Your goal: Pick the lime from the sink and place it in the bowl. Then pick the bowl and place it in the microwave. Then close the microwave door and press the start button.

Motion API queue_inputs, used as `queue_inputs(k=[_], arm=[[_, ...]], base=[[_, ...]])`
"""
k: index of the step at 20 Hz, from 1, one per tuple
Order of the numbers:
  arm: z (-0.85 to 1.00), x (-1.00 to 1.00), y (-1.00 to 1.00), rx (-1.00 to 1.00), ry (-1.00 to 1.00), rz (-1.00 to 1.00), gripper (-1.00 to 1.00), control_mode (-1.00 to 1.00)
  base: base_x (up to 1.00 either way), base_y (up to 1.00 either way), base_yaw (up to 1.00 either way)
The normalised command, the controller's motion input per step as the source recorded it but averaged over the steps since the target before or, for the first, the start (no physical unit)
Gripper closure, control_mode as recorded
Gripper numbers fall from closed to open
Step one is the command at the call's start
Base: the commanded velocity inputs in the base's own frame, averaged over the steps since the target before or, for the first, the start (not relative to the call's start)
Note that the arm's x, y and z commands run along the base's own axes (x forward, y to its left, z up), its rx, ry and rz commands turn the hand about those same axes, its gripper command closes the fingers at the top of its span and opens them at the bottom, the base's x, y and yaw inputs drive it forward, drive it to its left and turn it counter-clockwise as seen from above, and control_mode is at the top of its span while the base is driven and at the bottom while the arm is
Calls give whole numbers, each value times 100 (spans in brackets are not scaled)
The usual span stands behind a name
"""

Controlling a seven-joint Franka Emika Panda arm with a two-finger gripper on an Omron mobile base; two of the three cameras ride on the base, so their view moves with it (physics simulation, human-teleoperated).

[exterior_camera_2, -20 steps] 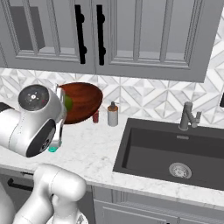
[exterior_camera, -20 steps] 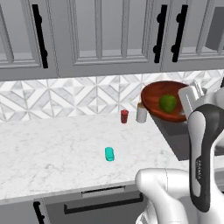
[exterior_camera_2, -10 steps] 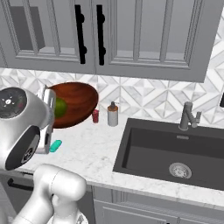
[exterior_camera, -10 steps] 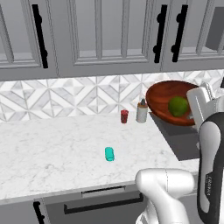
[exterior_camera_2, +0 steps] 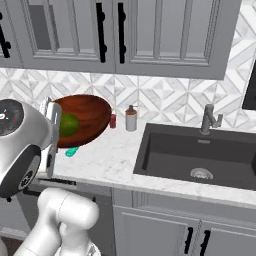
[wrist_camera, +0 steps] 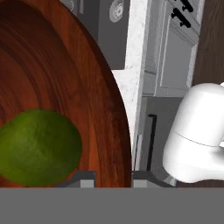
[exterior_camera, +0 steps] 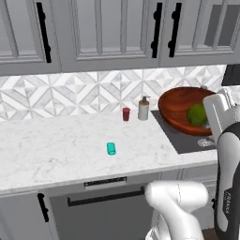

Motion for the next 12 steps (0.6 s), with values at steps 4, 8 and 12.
queue_inputs(k=[4, 8, 12], arm=[[0, 0, 0, 0, 0, 0, 100, 100], [0, 0, 0, 0, 0, 0, 100, 100], [0, 0, 0, 0, 0, 0, 100, 100]], base=[[-94, -29, -14], [-81, -35, -18], [-46, -27, -25]])
